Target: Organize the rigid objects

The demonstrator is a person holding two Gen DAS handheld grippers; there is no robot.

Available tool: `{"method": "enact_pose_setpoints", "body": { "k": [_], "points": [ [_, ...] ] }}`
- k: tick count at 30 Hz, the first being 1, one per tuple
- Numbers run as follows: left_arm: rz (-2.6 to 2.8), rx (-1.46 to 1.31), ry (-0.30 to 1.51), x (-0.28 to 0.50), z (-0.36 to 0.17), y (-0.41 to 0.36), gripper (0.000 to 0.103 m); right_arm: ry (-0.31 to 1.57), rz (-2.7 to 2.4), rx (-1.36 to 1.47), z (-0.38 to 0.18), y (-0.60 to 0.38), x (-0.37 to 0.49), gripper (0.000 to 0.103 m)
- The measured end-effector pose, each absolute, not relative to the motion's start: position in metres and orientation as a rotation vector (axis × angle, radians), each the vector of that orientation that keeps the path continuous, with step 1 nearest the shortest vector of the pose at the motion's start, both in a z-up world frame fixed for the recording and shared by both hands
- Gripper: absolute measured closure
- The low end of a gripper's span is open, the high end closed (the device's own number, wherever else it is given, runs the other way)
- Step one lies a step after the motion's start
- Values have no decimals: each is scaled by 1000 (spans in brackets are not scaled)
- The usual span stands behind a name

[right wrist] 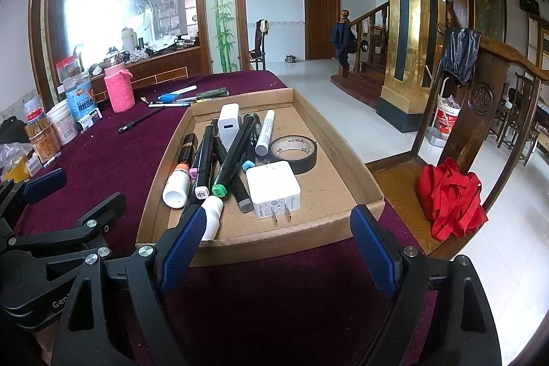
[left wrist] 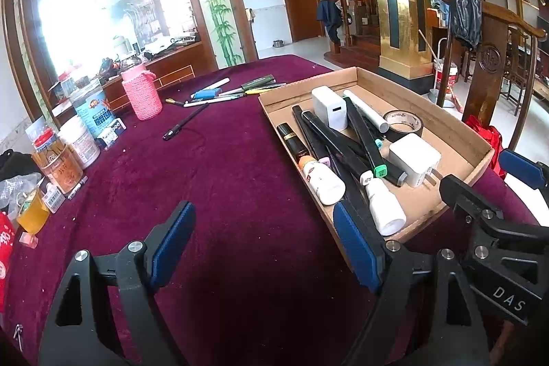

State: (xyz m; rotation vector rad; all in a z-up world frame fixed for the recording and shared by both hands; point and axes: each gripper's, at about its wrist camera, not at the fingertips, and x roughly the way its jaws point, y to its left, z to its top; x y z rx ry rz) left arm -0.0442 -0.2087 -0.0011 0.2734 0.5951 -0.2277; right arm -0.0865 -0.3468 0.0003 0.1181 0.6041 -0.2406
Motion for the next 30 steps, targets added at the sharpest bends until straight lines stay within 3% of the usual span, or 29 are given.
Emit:
{"method": "enact_pose_setpoints", "body": {
  "k": [30],
  "points": [
    [-221, 316, 571, -49, -3, -213, 21, 582, -248, 125, 3, -346, -91, 21]
  ]
}}
